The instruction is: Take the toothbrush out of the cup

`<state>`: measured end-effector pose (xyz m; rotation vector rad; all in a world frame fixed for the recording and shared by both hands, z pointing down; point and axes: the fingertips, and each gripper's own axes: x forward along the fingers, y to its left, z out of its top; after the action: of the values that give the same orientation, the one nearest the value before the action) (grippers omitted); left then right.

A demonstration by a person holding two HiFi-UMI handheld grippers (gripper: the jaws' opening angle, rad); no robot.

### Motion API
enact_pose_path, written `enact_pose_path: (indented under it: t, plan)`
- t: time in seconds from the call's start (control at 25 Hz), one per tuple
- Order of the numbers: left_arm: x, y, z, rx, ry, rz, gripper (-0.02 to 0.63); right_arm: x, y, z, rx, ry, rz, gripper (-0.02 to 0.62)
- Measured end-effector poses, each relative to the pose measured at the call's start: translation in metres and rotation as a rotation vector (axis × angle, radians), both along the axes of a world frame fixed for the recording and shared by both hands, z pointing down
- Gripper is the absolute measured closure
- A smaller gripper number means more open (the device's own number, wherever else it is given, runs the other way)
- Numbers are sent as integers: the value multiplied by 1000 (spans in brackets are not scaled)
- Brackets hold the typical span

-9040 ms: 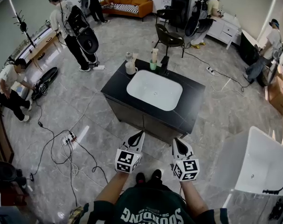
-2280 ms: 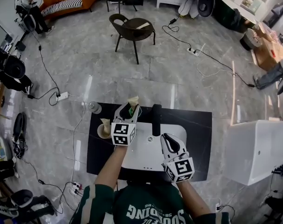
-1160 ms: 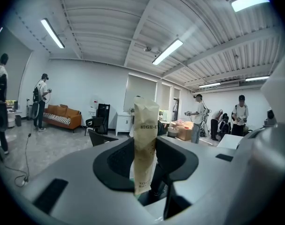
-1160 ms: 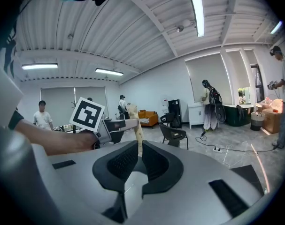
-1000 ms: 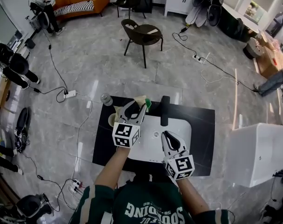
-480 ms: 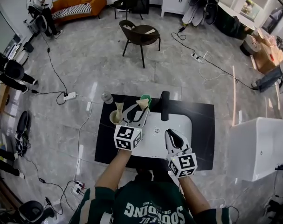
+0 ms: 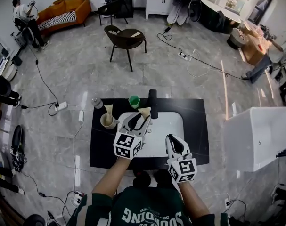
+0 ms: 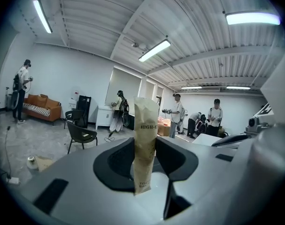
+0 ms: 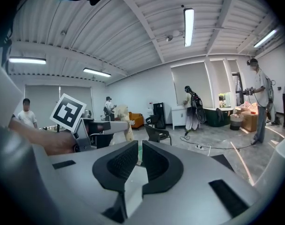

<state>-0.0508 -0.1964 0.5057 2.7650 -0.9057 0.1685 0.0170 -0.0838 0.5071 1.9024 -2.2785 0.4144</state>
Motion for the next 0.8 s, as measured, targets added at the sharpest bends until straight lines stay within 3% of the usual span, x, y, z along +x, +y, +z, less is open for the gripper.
enact_pose_path:
  t: [0.44, 0.8]
  plan:
    - [100, 57, 4, -70, 8, 130, 457, 80, 44, -8, 2, 5, 67, 552]
    - [196, 98, 31, -188, -4, 232, 457, 162, 72, 4, -27, -2, 108, 552]
